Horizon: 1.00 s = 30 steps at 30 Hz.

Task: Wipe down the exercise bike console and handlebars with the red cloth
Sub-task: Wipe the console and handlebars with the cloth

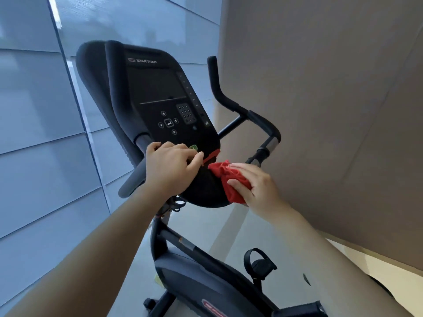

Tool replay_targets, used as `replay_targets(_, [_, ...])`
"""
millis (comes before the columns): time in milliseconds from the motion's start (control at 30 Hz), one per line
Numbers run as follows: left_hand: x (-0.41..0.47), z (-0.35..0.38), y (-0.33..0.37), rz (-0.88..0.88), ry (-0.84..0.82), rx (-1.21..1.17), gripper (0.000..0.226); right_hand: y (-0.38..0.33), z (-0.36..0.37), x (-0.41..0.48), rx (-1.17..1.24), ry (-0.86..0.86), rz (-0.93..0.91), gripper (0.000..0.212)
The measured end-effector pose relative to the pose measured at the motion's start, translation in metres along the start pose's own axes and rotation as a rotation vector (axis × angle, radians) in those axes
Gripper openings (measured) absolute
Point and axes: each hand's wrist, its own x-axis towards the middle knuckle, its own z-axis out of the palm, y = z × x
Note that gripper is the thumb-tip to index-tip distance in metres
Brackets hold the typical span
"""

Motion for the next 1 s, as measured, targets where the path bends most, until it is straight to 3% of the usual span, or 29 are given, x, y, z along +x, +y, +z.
replay_targets(100, [-0.004,-0.002,0.000,0.010,-0.015,0.025,0.045,0.007,-0.004,0.012,0.000,0.001,0.043,0.050])
replay_targets(200, [-0.005,-0.002,0.009,-0.017,-0.022,0.042,0.051,-0.003,0.010,0.011,0.079,0.014,-0.036,0.044])
replay_targets(333, [-0.006,0.000,0.014,-0.061,-0.012,0.029,0.061,0.013,0.008,0.004,0.108,-0.005,-0.076,0.052])
replay_targets(500, [-0.005,-0.002,0.014,-0.071,-0.024,0.045,0.055,0.023,0.006,0.010,0.084,0.032,0.010,0.055])
replay_targets(700, [-0.003,-0.001,0.012,-0.078,-0.022,0.032,0.053,0.021,0.006,0.005,0.128,-0.070,-0.022,0.066])
replay_targets(900, [-0.006,-0.003,0.012,-0.068,-0.036,0.012,0.048,0.027,0.003,0.017,0.010,-0.185,0.132,0.060])
replay_targets(1000, [-0.007,-0.003,0.012,-0.062,-0.030,0.011,0.044,0.028,0.003,0.016,0.046,-0.136,0.151,0.060])
